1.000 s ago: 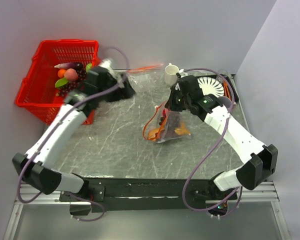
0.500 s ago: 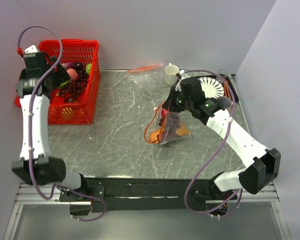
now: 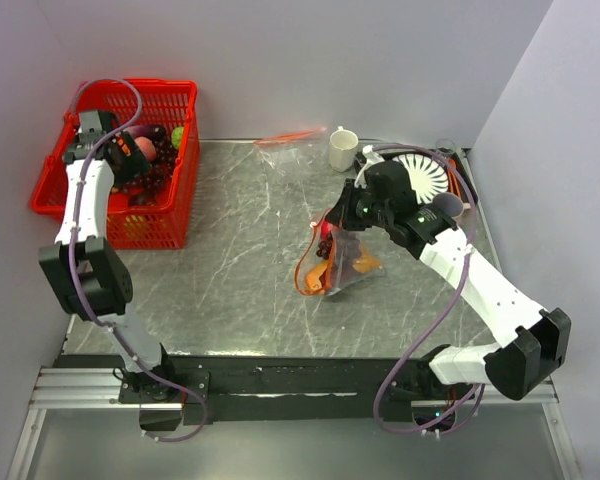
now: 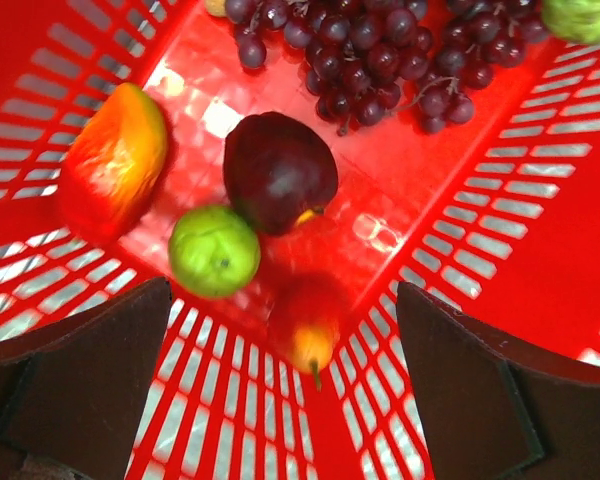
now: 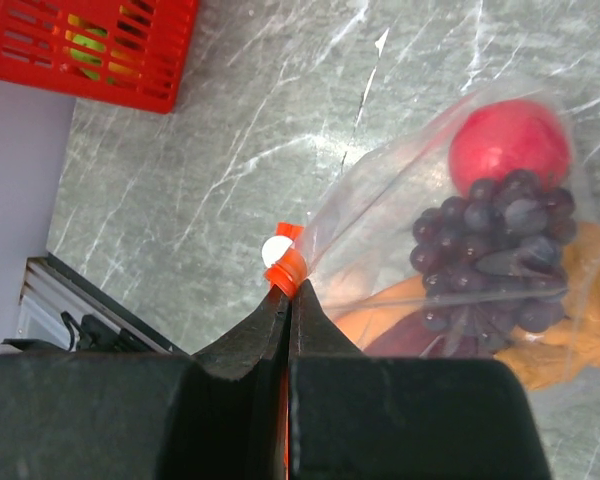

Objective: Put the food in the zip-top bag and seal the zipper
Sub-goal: Pick up the fake fruit from the bin.

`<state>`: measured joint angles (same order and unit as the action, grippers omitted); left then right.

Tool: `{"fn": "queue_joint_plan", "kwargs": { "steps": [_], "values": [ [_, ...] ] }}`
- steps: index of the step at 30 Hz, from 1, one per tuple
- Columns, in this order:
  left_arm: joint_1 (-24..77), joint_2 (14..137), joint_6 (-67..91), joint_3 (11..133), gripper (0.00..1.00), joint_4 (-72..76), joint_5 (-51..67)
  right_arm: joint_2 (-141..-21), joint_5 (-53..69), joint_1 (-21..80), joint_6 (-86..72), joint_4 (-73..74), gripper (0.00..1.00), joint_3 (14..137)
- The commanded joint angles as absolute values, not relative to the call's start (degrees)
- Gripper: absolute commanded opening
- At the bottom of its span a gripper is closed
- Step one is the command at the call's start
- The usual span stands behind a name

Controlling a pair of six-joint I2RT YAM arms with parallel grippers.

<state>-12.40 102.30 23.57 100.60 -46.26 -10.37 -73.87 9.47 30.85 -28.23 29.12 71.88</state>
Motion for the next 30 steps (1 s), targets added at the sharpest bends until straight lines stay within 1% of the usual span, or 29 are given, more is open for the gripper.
{"fn": "queue_joint_plan", "kwargs": {
  "steps": [1,4,8,12,21,24,26,27,28,29,30],
  "values": [
    [-12.57,105.8,22.59,103.27,0.99,-41.14,-9.84,-70.75,9.14,30.5,-26.98,26.1,0.0,72.16],
    [-12.48,108.01,22.24,103.36,0.99,-39.12,-9.41,-70.23,9.32,30.41,-26.89,26.1,0.0,72.16],
    [-12.57,109.16,21.62,99.76,0.99,-33.06,-9.32,-70.14,9.76,30.41,-26.63,26.19,0.01,72.07],
    [-12.57,112.14,20.92,99.4,0.99,-31.21,-9.58,-69.87,9.58,30.5,-26.46,26.54,0.01,72.16],
    [-12.57,123.73,21.97,104.85,0.99,-34.01,-13.09,-69.35,9.14,30.32,-26.46,26.98,0.01,71.46],
    [-12.74,125.33,23.2,104.51,0.96,-34.89,-14.68,-69.35,9.23,30.32,-26.63,26.89,0.01,71.37],
    [-12.83,125.33,23.38,103.63,0.81,-33.84,-14.24,-69.43,9.23,30.32,-26.81,26.9,0.01,71.37],
    [-13.01,124.98,23.47,103.19,0.72,-33.66,-14.24,-69.52,9.23,30.41,-26.81,26.81,0.0,71.37],
    [-13.09,124.55,23.9,103.36,0.54,-34.36,-14.41,-69.52,9.32,30.32,-26.81,26.89,0.0,71.45],
    [-13.1,124.02,23.91,103.62,0.46,-34.63,-14.85,-69.7,9.32,30.32,-26.89,26.98,0.0,71.46],
    [-13.1,122.01,23.73,103.1,0.4,-34.45,-14.77,-69.87,9.23,30.41,-26.81,27.07,0.0,71.54]
  ]
}}
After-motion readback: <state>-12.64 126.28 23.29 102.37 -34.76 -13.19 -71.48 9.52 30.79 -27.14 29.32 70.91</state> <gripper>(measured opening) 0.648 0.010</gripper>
